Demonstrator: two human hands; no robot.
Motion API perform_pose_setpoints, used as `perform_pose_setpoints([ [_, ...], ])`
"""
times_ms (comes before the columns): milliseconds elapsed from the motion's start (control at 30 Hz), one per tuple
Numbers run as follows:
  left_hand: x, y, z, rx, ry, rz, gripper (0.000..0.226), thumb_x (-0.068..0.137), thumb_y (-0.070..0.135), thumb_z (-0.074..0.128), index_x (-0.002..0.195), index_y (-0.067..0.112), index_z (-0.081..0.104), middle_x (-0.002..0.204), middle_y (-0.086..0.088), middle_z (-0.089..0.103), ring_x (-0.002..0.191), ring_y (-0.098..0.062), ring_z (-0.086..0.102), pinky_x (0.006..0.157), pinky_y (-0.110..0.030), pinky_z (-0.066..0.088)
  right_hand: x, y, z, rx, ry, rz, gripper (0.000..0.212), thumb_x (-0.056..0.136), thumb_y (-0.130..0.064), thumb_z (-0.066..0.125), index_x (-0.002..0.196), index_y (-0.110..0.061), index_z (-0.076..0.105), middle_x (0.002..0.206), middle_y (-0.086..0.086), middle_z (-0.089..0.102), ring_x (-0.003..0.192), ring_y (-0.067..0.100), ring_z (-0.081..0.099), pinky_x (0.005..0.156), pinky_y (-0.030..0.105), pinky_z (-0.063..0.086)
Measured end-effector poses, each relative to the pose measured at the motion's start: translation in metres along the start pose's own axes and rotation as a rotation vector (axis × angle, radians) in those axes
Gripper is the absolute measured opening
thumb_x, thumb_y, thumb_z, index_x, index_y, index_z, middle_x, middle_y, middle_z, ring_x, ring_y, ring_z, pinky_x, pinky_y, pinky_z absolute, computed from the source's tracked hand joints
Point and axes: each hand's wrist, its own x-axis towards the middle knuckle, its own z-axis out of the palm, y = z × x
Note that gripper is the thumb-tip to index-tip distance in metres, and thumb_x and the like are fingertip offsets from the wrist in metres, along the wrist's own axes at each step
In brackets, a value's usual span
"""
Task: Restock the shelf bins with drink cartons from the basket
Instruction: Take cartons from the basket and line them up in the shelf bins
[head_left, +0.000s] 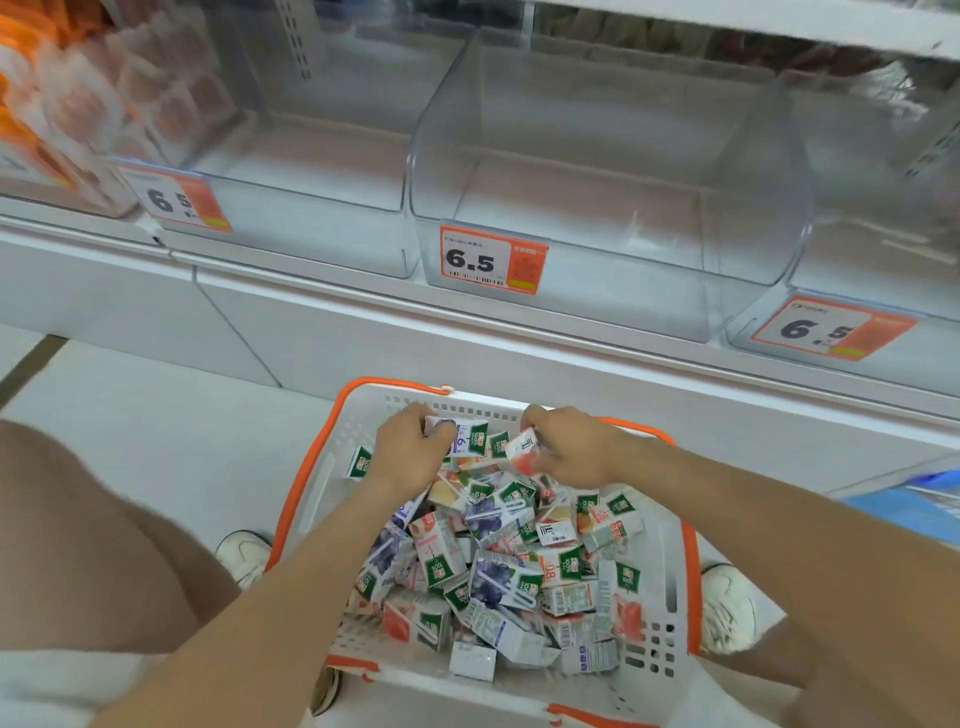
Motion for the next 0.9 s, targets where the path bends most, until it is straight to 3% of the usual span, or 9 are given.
perform_pose_setpoints([
  [167, -0.026, 0.044, -0.027, -0.543, 0.006, -0.155, 0.035, 0.074, 0.031, 0.071, 0.093, 0.001, 0.067, 0.098, -0.02, 0.075, 0.08, -0.027, 0.077, 0.085, -0.051, 0.065, -0.037, -0.039, -0.046, 0.617, 0.306, 0.023, 0.044, 0.106, -0.046, 0.053, 0.148, -0.034, 0.05, 0.124, 0.003, 0.068, 0.112, 0.025, 0.066, 0.096, 0.041, 0.053],
  [233, -0.042, 0.068, -0.037, -0.692, -0.002, -0.163, 0.032, 0.08, 0.012, 0.073, 0.106, 0.0, 0.059, 0.109, -0.032, 0.067, 0.094, -0.034, 0.077, 0.087, -0.05, 0.065, -0.058, -0.055, -0.063, 0.841, 0.371, 0.043, 0.042, 0.104, -0.047, 0.058, 0.145, -0.038, 0.053, 0.123, 0.001, 0.072, 0.111, 0.022, 0.068, 0.082, 0.036, 0.059],
  [333, -0.062, 0.099, -0.046, -0.867, -0.076, -0.091, 0.044, 0.086, -0.009, 0.066, 0.118, 0.013, 0.047, 0.099, -0.025, 0.058, 0.107, -0.042, 0.074, 0.095, -0.053, 0.061, -0.086, -0.073, -0.081, 1.097, 0.422, 0.068, 0.031, 0.098, -0.046, 0.068, 0.125, -0.038, 0.056, 0.098, 0.01, 0.074, 0.078, 0.025, 0.066, 0.057, 0.034, 0.056],
  [433, -0.075, 0.129, -0.059, -0.873, -0.084, 0.023, 0.05, 0.09, -0.003, 0.074, 0.126, 0.019, 0.046, 0.11, -0.018, 0.064, 0.098, -0.033, 0.078, 0.1, -0.052, 0.057, -0.101, -0.086, -0.095, 1.198, 0.456, 0.071, 0.027, 0.097, -0.041, 0.072, 0.117, -0.031, 0.058, 0.098, 0.014, 0.069, 0.073, 0.03, 0.06, 0.054, 0.034, 0.053],
  [533, -0.076, 0.146, -0.078, -0.783, 0.041, 0.04, 0.042, 0.091, 0.017, 0.079, 0.125, 0.022, 0.055, 0.119, -0.009, 0.069, 0.092, -0.019, 0.073, 0.089, -0.044, 0.06, -0.108, -0.099, -0.11, 1.298, 0.414, 0.096, 0.032, 0.095, -0.023, 0.075, 0.123, -0.026, 0.058, 0.095, 0.014, 0.068, 0.07, 0.032, 0.066, 0.054, 0.034, 0.051],
  [667, -0.07, 0.146, -0.106, -0.369, 0.163, 0.135, 0.031, 0.087, 0.024, 0.08, 0.11, 0.024, 0.06, 0.099, -0.002, 0.073, 0.079, -0.016, 0.07, 0.07, -0.035, 0.054, -0.103, -0.113, -0.115, 1.11, 0.325, 0.249, 0.031, 0.087, -0.015, 0.077, 0.115, -0.015, 0.063, 0.088, 0.012, 0.068, 0.066, 0.025, 0.066, 0.053, 0.03, 0.048],
  [767, -0.076, 0.135, -0.113, -0.078, 0.121, 0.136, 0.021, 0.081, 0.024, 0.08, 0.094, 0.02, 0.064, 0.08, -0.001, 0.076, 0.072, -0.016, 0.072, 0.06, -0.028, 0.051, -0.09, -0.119, -0.106, 0.986, 0.208, 0.297, 0.028, 0.088, -0.014, 0.078, 0.111, 0.001, 0.071, 0.084, 0.018, 0.07, 0.066, 0.028, 0.067, 0.052, 0.029, 0.049],
  [833, -0.076, 0.121, -0.108, -0.088, 0.05, 0.093, 0.013, 0.08, 0.022, 0.078, 0.077, 0.012, 0.07, 0.07, -0.006, 0.077, 0.069, -0.022, 0.072, 0.063, -0.031, 0.055, -0.08, -0.12, -0.099, 1.046, 0.205, 0.323, 0.035, 0.091, -0.012, 0.077, 0.121, -0.001, 0.066, 0.095, 0.02, 0.075, 0.072, 0.031, 0.073, 0.057, 0.031, 0.056],
  [900, -0.073, 0.11, -0.102, -0.22, 0.02, 0.023, 0.018, 0.074, 0.022, 0.077, 0.081, 0.006, 0.072, 0.066, -0.01, 0.075, 0.065, -0.025, 0.07, 0.075, -0.044, 0.059, -0.071, -0.122, -0.096, 1.156, 0.227, 0.332, 0.036, 0.091, -0.009, 0.079, 0.123, -0.01, 0.062, 0.103, 0.02, 0.076, 0.078, 0.03, 0.076, 0.063, 0.034, 0.061],
])
